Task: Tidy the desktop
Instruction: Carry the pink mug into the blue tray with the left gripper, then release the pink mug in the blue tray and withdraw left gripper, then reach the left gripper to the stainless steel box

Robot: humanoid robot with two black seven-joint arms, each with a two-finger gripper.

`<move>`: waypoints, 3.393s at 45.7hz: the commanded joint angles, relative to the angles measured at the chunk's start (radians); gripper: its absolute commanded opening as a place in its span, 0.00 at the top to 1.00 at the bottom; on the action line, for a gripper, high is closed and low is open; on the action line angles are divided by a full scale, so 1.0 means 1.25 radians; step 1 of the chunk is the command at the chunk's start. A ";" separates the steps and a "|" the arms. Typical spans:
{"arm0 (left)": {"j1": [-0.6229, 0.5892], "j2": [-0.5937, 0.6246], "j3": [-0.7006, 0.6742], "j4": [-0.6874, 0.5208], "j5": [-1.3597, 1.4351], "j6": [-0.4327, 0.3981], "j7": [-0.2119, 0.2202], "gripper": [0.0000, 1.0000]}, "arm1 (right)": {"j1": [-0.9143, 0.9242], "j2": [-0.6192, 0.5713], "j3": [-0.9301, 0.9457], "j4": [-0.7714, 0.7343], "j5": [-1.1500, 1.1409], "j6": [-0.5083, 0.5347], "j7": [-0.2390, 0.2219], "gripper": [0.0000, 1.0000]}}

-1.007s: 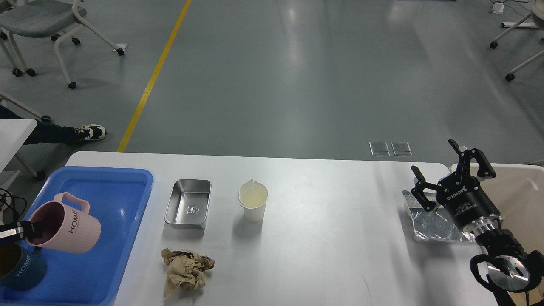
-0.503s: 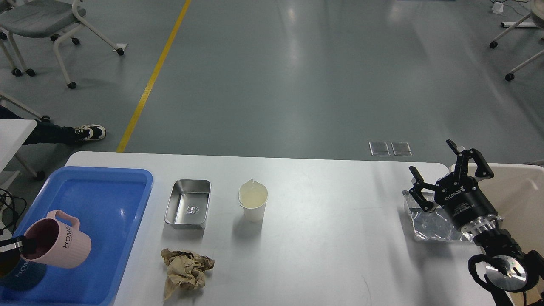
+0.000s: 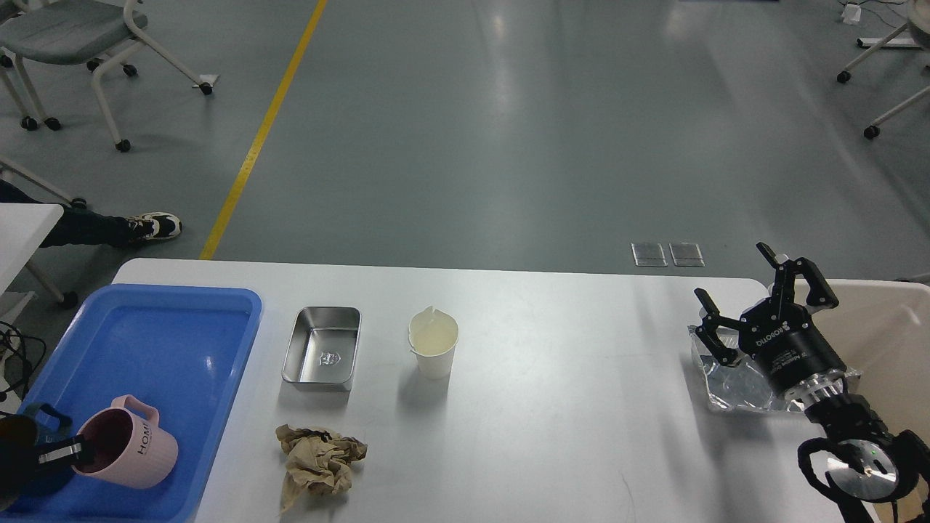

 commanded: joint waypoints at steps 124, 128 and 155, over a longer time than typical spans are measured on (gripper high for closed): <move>-0.087 0.146 -0.115 -0.255 -0.017 0.189 -0.098 0.08 | 0.005 -0.006 -0.002 0.000 0.000 0.001 0.000 0.00; -0.090 0.108 -0.140 -0.247 -0.033 0.161 -0.091 0.08 | 0.004 -0.006 -0.001 0.000 -0.001 0.001 0.000 0.00; -0.142 -0.180 -0.140 0.048 -0.102 0.035 -0.044 0.08 | -0.003 -0.005 -0.002 0.000 0.000 0.002 0.000 0.00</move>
